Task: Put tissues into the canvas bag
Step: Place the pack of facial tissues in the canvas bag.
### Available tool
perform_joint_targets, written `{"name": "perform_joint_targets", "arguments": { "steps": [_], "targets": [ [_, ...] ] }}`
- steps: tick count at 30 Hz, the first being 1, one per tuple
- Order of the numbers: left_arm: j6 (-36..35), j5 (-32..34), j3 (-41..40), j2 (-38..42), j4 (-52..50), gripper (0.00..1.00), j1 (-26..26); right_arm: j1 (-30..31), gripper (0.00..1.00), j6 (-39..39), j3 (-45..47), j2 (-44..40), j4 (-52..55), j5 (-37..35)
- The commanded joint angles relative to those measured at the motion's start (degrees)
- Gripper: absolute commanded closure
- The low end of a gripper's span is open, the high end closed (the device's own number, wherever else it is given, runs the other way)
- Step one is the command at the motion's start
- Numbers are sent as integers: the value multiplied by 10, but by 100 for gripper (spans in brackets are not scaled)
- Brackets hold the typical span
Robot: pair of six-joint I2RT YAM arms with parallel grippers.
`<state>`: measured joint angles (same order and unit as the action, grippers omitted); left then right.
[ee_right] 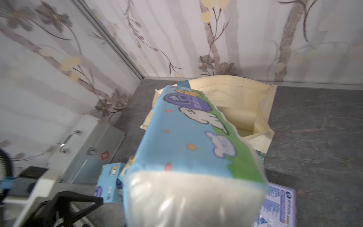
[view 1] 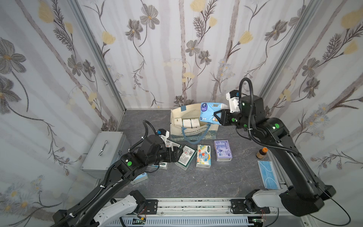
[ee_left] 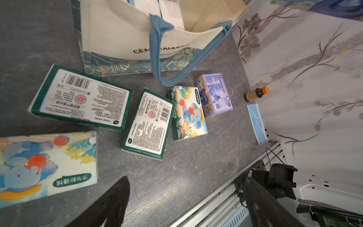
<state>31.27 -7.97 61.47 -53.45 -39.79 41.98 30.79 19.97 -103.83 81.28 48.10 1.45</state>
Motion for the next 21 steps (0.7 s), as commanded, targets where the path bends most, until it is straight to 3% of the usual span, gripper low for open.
{"name": "perform_joint_targets", "arguments": {
  "steps": [1,6,11,21],
  "targets": [
    [-70,-4,41,-36,-36,8,-24,-2,67,-73,-81,80,73,-77],
    [-82,-60,41,-72,-26,8,-87,-2,67,-119,-261,251,138,-139],
    [-75,-101,24,-79,-10,8,-141,-1,67,-138,-428,391,217,-139],
    [-66,-184,-25,-76,28,8,-219,-1,65,-143,-440,470,239,-137]
  ]
}}
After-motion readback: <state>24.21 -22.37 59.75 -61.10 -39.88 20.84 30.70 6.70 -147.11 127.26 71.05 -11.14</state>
